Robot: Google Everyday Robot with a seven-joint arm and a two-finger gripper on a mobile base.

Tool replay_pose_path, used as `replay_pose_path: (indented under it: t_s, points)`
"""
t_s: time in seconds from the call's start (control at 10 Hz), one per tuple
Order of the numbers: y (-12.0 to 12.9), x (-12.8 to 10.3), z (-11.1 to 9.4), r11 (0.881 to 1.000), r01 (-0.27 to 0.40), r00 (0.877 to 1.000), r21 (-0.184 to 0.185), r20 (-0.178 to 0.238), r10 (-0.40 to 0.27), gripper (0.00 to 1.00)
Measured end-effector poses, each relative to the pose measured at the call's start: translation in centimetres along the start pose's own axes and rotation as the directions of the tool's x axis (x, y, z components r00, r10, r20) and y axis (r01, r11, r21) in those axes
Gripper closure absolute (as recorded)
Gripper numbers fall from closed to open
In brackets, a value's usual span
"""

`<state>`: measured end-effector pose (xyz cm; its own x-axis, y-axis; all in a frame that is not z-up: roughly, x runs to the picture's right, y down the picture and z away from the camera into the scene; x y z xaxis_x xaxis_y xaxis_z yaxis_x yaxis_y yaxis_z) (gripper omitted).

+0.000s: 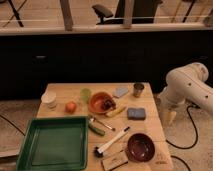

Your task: Place sponge in tray

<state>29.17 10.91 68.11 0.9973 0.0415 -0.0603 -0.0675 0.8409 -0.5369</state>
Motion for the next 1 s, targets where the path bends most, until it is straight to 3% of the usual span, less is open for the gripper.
replay_pose_path:
  t_s: [0.4,0.7,1.0]
  points:
    - [0.0,0.0,0.3,1.000,0.003,1.000,0.001,0.003,-0.003,0.20]
    - [-0.2,-1.7,3.6,1.000,0.027,1.000,0.008,0.011,-0.027,0.20]
    - [-0.6,-2.1,4.2,0.999,0.038,0.999,0.013,0.018,-0.038,0.20]
